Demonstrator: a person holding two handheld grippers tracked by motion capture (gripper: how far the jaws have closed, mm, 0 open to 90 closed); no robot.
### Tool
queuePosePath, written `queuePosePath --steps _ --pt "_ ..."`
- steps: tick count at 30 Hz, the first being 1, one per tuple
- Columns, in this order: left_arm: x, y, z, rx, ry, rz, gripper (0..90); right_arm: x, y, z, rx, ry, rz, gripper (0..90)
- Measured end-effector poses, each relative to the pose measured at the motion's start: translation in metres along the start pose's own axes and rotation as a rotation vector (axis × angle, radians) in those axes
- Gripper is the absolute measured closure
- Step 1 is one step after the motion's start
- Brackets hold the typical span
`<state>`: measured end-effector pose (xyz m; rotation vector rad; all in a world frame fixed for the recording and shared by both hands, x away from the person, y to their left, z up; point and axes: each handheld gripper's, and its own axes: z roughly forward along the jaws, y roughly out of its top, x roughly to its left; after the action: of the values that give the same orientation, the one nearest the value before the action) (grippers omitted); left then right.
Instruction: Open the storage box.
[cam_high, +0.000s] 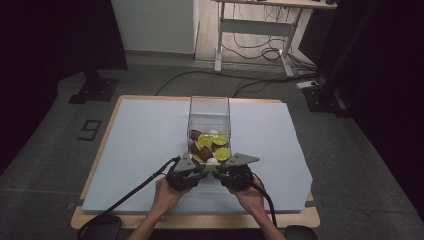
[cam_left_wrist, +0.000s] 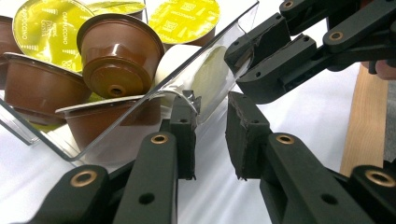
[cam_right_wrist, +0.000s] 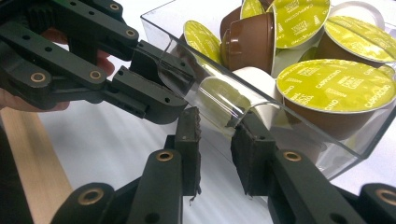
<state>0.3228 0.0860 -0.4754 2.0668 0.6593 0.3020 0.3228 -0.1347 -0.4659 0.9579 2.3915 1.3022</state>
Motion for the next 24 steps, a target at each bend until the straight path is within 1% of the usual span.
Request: queuePosePath --steps 7,10,13,15,20,23,24 --pt "-0.0067 -0.0033 -0.0048 0.005 -0.001 0.008 72.8 0.0062 -0.003 -0.0031 0.005 0.012 -0.005 72.1" --pt "-0.0087 -0.0045 -0.0049 0.004 0.006 0.018 72.8 0.0079 -0.0043 -0.0046 0.005 0.012 -0.011 72.1" --pt "-0.009 -0.0055 -0.0043 0.015 0.008 0.033 72.9 0.0082 -0.0051 -0.0039 0.012 0.012 -0.021 71.9" --pt "-0.009 -0.0065 -0.0038 0.021 0.006 0.04 73.0 0.0088 -0.0053 -0.0034 0.025 0.006 -0.034 71.5" --pt "-0.0088 -0.0079 -0.0039 0.033 -0.003 0.047 73.2 0.0096 -0.0063 -0.0041 0.033 0.0 -0.055 70.7" --pt "-0.0095 -0.0085 -0.0066 0.027 0.008 0.054 73.1 0.0092 -0.0076 -0.0049 0.035 0.004 -0.056 70.4" --pt "-0.0094 -0.0085 -0.0096 0.02 0.017 0.055 73.1 0.0093 -0.0075 -0.0057 0.033 0.008 -0.054 68.7"
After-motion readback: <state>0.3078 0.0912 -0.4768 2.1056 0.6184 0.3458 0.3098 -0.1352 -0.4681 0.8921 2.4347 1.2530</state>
